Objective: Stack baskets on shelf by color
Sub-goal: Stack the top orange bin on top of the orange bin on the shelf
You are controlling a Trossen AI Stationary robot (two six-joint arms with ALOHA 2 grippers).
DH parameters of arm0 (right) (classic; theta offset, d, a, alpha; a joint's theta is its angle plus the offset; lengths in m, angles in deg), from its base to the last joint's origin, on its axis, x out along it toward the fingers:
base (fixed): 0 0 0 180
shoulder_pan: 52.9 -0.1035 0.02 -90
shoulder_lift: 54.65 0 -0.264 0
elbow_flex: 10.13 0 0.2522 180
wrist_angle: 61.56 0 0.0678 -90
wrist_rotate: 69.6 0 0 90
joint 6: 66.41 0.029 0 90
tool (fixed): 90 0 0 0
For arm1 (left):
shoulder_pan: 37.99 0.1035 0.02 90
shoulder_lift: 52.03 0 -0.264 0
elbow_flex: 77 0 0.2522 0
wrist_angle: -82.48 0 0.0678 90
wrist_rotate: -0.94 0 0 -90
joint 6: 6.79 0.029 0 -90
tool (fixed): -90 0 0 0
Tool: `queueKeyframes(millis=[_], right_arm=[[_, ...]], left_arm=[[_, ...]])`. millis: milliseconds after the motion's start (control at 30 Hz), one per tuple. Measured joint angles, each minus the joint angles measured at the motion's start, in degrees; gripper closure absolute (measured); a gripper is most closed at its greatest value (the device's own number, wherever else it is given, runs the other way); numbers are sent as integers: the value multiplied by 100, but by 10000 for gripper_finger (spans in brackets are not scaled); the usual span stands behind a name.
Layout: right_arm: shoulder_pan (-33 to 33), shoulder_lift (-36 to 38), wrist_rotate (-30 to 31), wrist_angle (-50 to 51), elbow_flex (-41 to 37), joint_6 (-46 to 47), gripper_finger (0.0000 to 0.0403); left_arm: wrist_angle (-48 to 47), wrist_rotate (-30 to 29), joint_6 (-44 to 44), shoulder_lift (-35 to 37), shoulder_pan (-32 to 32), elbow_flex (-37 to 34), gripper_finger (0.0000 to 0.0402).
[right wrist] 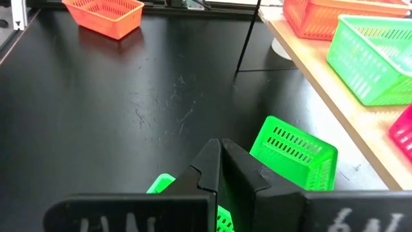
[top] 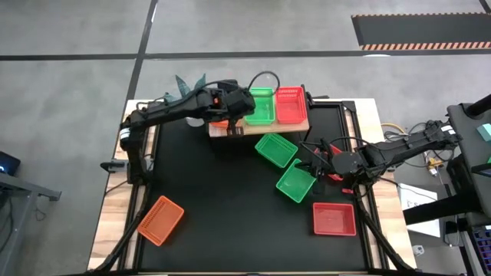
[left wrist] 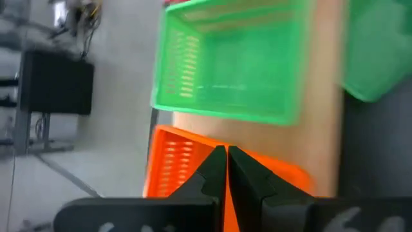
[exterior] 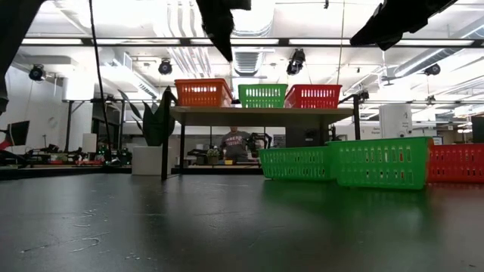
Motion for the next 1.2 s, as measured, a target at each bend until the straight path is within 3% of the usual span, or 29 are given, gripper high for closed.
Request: queueKeyframes(millis=[133, 333, 800, 1200], right_arm=[[-1, 0, 32, 16, 0, 21, 394], [2, -34, 38, 13, 0, 161, 394], [2, -72, 40, 10, -4, 175, 394], [-1, -103, 40, 12, -4, 134, 394]], left_arm=[[-950, 34, 286, 273, -145, -206, 401], [-1804, -5, 300, 538, 115, -783, 402], [-1690, 2, 143, 748, 590, -1981, 402], [-1218, 334, 150, 748, 574, -2027, 402]])
